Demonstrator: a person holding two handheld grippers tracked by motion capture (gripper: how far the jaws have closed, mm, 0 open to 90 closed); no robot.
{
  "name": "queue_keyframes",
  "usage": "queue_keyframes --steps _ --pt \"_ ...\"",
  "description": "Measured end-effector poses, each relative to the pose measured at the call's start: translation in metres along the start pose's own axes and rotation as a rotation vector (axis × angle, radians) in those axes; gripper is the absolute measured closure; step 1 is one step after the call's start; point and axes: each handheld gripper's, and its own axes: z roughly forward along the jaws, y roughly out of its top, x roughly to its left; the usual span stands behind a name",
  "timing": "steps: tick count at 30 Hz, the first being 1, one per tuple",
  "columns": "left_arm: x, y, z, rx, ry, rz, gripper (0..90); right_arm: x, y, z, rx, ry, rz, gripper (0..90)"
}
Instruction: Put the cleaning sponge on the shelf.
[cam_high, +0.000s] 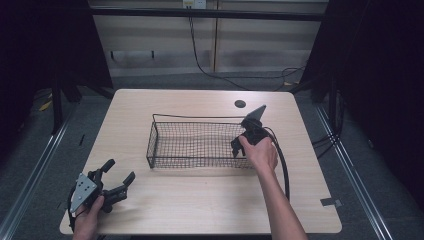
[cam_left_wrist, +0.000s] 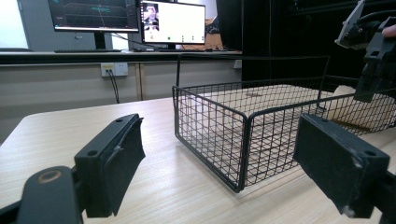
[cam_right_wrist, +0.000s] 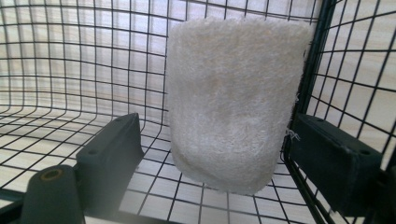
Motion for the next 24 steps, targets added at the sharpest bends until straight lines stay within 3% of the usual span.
queue_keyframes --steps 20,21,24 --pt "0.000 0.000 0.000 0.000 0.000 0.000 15.6 -0.010 -0.009 -0.019 -0.057 0.082 -0.013 17.6" --pt "0.000 0.000 0.000 0.000 0.001 0.000 15.6 -0.011 -0.010 -0.021 -0.067 0.094 -0.038 16.9" --pt "0.000 0.000 0.000 0.000 0.001 0.000 15.6 -0.010 -0.011 -0.022 -0.070 0.111 -0.037 16.9"
